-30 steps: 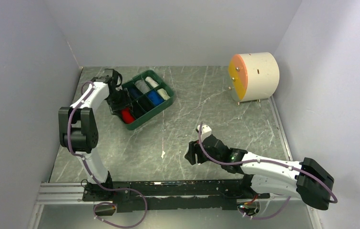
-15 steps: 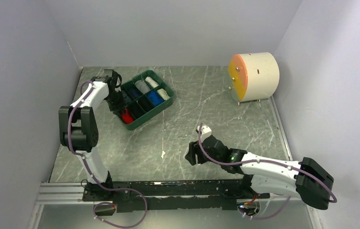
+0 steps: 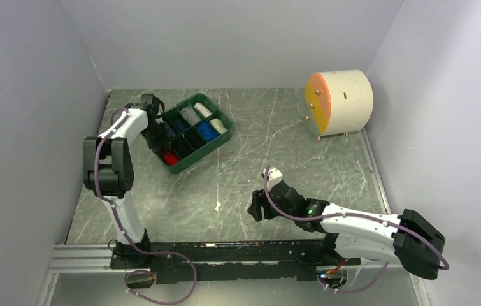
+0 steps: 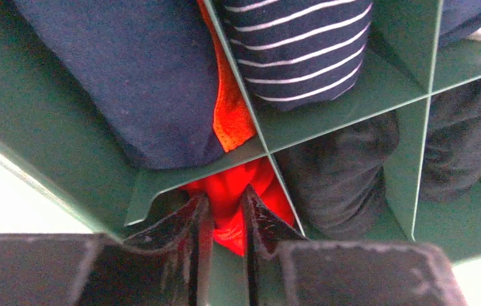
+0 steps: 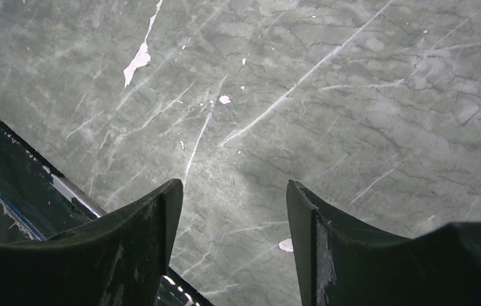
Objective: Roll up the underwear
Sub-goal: Pick up the underwear from the center of the board.
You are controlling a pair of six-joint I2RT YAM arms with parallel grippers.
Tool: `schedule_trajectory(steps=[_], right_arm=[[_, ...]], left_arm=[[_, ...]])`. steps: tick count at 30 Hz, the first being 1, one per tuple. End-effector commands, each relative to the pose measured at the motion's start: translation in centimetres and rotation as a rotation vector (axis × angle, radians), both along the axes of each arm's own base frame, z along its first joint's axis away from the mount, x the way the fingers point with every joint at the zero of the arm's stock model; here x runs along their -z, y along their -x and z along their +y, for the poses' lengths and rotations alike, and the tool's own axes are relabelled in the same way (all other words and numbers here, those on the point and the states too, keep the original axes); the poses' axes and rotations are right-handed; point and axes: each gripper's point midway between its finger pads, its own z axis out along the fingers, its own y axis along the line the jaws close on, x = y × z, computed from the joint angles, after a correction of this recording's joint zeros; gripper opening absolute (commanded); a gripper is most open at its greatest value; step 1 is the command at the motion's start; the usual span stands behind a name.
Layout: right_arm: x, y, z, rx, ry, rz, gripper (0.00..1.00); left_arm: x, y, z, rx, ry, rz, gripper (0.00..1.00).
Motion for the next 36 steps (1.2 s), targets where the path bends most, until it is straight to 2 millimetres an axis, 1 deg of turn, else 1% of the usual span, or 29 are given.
schedule_trajectory(steps=[1,4,6,7,10,12,14,17,18,22,25,27,28,33,34,36], right_arm=[[-0.8,-0.3,0.2,0.008,-0.029,-0.022,0.64],[-1.0,-0.3,0.4,0.01,-0.037,-0.021,0.64],[-1.1,-0.4,0.5,0.011,-0.042,-0.021,0.65],[-1.2,-0.5,0.7,0.009,-0.047,-0.022,0.65],[-1.2,-0.5,1.0,0.001,-0.039,-0.02,0.64],[-1.2,-0.6,1.0,-0.002,-0.029,-0.019,0.65],[-1.1,-0.6,1.0,-0.004,-0.021,-0.018,0.65],[-1.1,-0.6,0.8,0.0,-0.022,-0.016,0.65],[-1.2,-0.5,0.8,0.003,-0.024,-0.016,0.65],[-1.2,-0.5,0.6,0.01,-0.035,-0.018,0.64],[-1.5,-0.5,0.6,0.01,-0.038,-0.022,0.64],[-1.6,-0.6,0.6,0.01,-0.027,-0.022,0.64],[-1.8,-0.6,0.5,0.014,-0.021,-0.023,0.64],[-3.5,-1.6,0.7,0.029,-0.024,-0.07,0.65],[-3.8,-1.9,0.8,0.03,-0.02,-0.081,0.65],[-4.7,-2.3,0.8,0.035,-0.005,-0.103,0.65]], left_arm=[[-2.1,-0.9,0.0,0.007,0.005,-0.045,0.31],[-4.9,-1.7,-0.3,0.004,0.023,-0.13,0.44],[-5.9,-2.0,-0.4,-0.001,0.03,-0.179,0.49],[-6.0,-2.1,-0.3,-0.006,0.028,-0.194,0.5],[-5.3,-2.1,-0.4,-0.006,0.034,-0.2,0.46],[-4.2,-2.1,-0.3,-0.011,0.024,-0.181,0.4],[-2.9,-1.9,0.1,-0.016,0.004,-0.153,0.32],[-1.4,-1.5,0.6,-0.024,-0.027,-0.122,0.23],[-1.1,-1.5,0.8,-0.027,-0.033,-0.118,0.21],[0.1,-1.5,1.0,-0.034,-0.044,-0.123,0.2],[0.9,-1.5,0.8,-0.027,-0.035,-0.113,0.16],[-0.1,-1.8,0.5,-0.019,-0.016,-0.139,0.15],[-1.1,-2.0,0.1,-0.006,0.001,-0.165,0.17],[-7.1,-3.1,-1.0,0.037,0.064,-0.325,0.42],[-8.3,-3.2,-1.2,0.043,0.072,-0.359,0.45],[-10.5,-3.1,-1.6,0.058,0.093,-0.42,0.47]])
